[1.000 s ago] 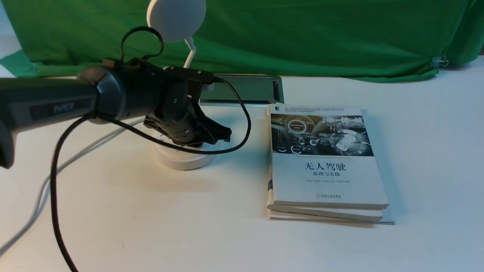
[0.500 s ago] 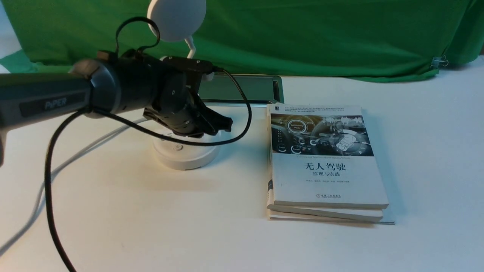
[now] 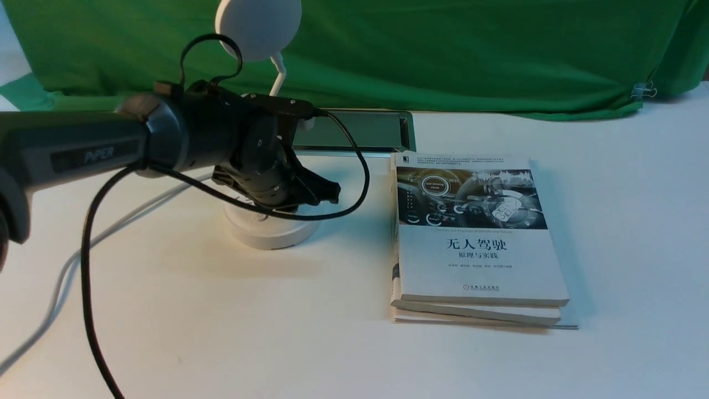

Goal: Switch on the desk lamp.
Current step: Use the left arm to press the button switch on the lamp holder

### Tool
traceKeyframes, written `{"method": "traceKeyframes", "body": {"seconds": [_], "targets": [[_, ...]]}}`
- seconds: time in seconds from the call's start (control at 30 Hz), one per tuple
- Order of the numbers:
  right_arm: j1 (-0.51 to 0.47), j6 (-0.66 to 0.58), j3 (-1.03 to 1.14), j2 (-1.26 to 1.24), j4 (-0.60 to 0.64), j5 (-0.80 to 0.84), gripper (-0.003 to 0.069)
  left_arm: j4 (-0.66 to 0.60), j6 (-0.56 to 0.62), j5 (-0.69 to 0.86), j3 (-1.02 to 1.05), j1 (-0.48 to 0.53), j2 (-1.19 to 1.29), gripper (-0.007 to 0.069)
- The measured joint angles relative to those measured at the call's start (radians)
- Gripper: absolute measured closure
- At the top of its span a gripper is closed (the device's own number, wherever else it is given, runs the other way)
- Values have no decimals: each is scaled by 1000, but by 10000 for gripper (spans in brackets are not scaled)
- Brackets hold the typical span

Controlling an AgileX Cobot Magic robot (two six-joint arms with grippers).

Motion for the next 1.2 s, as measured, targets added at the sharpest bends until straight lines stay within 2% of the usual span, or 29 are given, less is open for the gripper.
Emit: {"method": "traceKeyframes", "body": {"seconds": [0.23, 0.3, 0.43, 0.8, 1.2], "targets": [[0, 0, 0, 0, 0, 0, 418, -56, 0, 3, 2, 0, 0, 623], [0, 0, 0, 0, 0, 0, 418, -106, 7, -9, 16, 0, 0, 623], [0, 0, 0, 0, 0, 0, 418, -131, 12, -60, 44, 0, 3, 623], [0, 0, 0, 0, 0, 0, 418, -135, 42, -110, 66, 0, -5, 623], [0, 0, 0, 0, 0, 0, 418, -51, 32, -75, 83, 1, -36, 623]]}}
